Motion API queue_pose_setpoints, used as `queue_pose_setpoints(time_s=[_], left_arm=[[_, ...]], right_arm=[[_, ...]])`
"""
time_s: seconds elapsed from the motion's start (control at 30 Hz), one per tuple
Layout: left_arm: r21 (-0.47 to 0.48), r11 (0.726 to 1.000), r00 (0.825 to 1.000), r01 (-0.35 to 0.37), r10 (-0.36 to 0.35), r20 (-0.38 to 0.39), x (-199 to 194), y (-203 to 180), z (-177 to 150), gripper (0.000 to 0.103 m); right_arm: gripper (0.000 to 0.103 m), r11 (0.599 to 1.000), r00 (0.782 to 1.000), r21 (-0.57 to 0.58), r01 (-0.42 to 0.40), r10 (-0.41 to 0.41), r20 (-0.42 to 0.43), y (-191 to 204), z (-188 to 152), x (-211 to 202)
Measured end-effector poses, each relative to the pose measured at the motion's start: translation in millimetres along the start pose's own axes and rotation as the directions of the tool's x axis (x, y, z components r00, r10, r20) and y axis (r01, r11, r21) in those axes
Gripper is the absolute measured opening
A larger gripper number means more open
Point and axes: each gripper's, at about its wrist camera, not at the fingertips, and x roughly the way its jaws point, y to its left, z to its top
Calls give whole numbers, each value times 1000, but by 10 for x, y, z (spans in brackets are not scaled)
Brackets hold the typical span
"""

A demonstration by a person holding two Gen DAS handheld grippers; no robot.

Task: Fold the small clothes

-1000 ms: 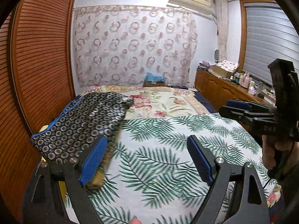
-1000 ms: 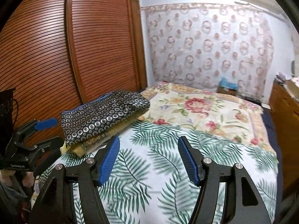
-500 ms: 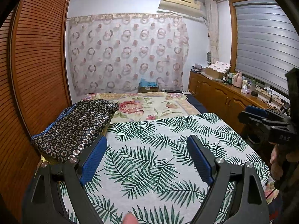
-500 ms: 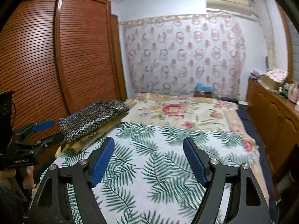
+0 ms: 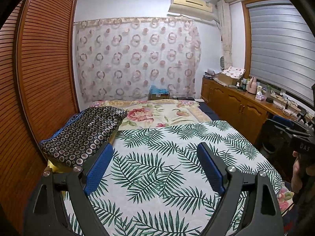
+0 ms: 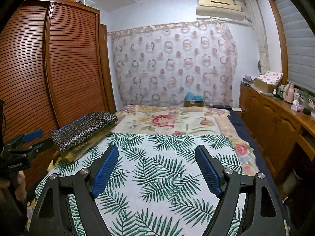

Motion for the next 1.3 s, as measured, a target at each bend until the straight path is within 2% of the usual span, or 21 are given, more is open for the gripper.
queue_pose_setpoints(time_s=[1.3], left_arm=[[-3,1000,1000,-15,15,20,-35,42,-3,88]], right_arm=[[82,1000,1000,4,7,-7,10,-89,37,44]])
